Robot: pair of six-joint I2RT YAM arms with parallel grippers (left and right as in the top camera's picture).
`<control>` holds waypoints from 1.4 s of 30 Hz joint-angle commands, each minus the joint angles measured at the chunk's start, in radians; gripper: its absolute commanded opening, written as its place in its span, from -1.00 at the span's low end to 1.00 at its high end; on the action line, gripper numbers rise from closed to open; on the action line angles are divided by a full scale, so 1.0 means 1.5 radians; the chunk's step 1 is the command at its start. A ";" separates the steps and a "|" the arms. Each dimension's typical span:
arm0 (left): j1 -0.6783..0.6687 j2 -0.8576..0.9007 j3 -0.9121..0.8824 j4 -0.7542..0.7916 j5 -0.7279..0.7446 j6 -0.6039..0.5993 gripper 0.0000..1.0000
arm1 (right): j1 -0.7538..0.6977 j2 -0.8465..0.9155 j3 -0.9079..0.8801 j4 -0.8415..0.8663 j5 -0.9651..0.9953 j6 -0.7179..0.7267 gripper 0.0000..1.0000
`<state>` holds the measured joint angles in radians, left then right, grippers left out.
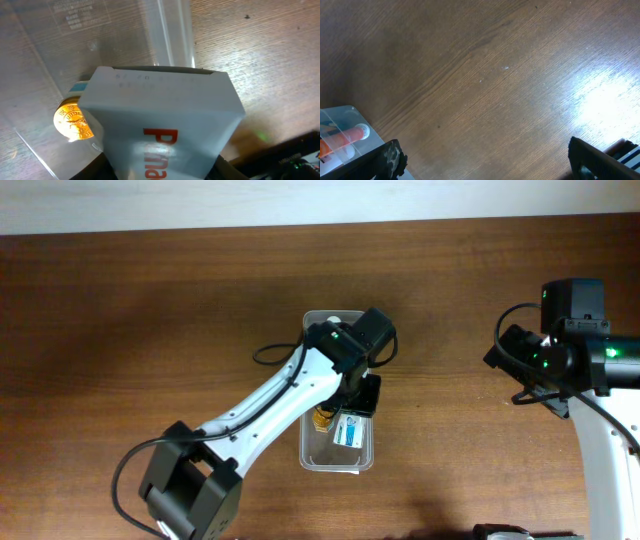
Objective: Pack container
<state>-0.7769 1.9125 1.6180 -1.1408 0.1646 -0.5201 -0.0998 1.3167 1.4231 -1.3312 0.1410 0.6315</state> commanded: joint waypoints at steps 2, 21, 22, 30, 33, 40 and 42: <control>0.001 0.004 -0.003 0.005 -0.005 -0.023 0.20 | -0.005 -0.001 0.005 0.002 0.001 0.004 0.97; 0.130 -0.159 0.045 -0.069 0.024 0.069 0.17 | -0.005 -0.001 0.005 0.002 0.001 0.004 0.97; 0.145 -0.178 0.049 -0.079 -0.005 0.069 0.23 | -0.005 -0.001 0.005 0.002 0.001 0.004 0.97; 0.323 -0.347 0.054 -0.109 -0.235 0.069 0.99 | -0.005 -0.001 0.005 0.002 0.001 0.004 0.97; 0.385 -0.387 0.054 -0.108 -0.256 0.069 0.99 | -0.005 -0.001 0.005 0.002 0.001 0.004 0.97; 0.433 -0.404 0.054 -0.120 -0.252 0.068 0.99 | -0.005 -0.001 0.005 0.002 0.001 0.004 0.97; 0.433 -0.399 0.054 -0.106 -0.253 0.058 0.99 | -0.005 -0.001 0.005 0.002 0.001 0.004 0.96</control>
<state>-0.1322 1.3056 1.6905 -1.3163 -0.1928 -0.4301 -0.0998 1.3167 1.4231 -1.3312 0.1410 0.6312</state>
